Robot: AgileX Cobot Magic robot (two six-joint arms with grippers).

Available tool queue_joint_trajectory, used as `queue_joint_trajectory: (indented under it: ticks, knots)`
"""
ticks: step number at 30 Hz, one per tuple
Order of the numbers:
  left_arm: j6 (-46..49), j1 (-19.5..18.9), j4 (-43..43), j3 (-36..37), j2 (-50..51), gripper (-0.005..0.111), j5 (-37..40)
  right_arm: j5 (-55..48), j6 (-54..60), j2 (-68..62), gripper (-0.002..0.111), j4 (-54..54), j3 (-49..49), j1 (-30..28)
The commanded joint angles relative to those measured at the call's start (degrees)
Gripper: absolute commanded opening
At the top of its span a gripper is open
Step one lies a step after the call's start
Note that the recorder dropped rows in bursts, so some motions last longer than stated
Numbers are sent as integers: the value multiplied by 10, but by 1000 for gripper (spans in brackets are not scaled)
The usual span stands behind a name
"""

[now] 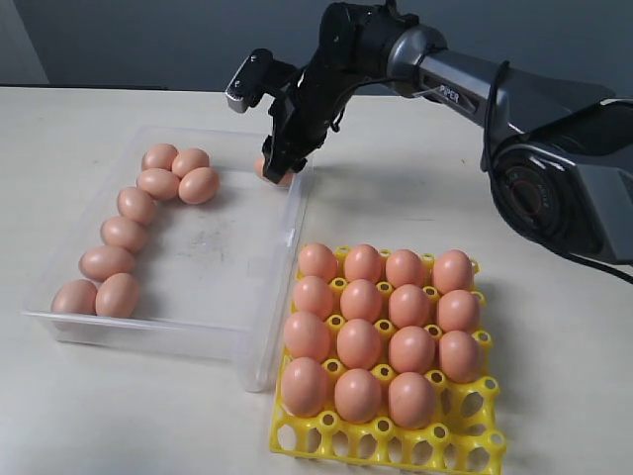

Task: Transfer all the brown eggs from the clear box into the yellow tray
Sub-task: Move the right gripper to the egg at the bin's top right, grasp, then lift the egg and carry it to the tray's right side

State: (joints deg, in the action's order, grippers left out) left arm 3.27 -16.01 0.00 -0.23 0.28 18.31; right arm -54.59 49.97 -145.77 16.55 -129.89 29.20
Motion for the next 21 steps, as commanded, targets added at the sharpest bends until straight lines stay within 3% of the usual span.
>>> queue_joint_trajectory:
  ticks: [1, 12, 19, 21]
  knots:
    - [0, 3, 0, 2, -3, 0, -6, 5, 4, -16, 50, -32, -1, -5]
    - [0, 3, 0, 2, -3, 0, -6, 14, 4, -27, 46, -32, -1, -5]
    - [0, 3, 0, 2, -3, 0, -6, 18, 3, -27, -1, -30, -1, -5]
    - [0, 3, 0, 2, -3, 0, -6, 20, -2, -27, 0, -30, -1, -5]
